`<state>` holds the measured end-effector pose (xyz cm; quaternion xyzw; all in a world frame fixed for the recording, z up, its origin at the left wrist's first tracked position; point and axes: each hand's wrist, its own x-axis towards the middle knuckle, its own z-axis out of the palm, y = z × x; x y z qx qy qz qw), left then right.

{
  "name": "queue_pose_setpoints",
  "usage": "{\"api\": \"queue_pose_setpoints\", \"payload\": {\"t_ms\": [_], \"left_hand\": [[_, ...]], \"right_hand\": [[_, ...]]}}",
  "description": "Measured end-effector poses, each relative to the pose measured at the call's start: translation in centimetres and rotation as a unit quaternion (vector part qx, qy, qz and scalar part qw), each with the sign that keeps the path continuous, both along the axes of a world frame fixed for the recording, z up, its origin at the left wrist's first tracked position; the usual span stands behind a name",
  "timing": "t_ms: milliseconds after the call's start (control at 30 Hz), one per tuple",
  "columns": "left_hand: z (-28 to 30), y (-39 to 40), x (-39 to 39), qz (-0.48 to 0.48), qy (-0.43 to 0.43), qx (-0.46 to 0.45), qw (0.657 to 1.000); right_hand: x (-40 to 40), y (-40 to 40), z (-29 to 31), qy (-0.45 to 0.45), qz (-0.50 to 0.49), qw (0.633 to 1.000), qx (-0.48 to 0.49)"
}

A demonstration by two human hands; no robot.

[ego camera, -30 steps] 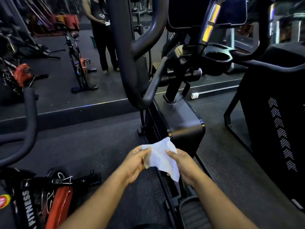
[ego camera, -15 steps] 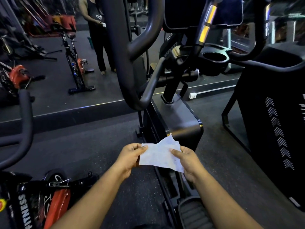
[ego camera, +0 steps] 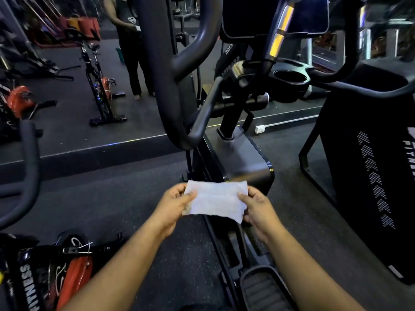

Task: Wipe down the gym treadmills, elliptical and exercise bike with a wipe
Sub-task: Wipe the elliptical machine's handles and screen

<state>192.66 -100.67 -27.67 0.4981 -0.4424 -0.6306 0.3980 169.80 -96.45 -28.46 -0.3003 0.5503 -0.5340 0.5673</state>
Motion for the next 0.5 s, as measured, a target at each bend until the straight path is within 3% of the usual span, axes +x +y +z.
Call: {"api": "queue_pose_setpoints", "payload": {"t_ms": [100,167,267,367,500], "left_hand": [[1.7,-0.3,0.8,-0.025,0.05,-0.072,0.996],[2.5,-0.4,0.9,-0.019,0.052,-0.072,0.996],[3.0,-0.3,0.7,-0.003,0.064,-0.029,0.998],[2.9,-0.5,0.8,0.008,0.083,0.015,0.996],[2.9,-0.7,0.9,-0.008,0.116,0.053,0.992]], "right_hand": [[-0.7,0.0,2.2,-0.02,0.033,0.992,-0.117],[-1.0,0.0,3.1,0.007,0.064,0.985,-0.159],[-2.0,-0.2,3.0,0.13,0.108,0.962,-0.216],[-2.8,-0.3,2.4,0.269,0.142,0.914,-0.27],[-3.4,-0.5,1.6,0.372,0.163,0.849,-0.337]]}}
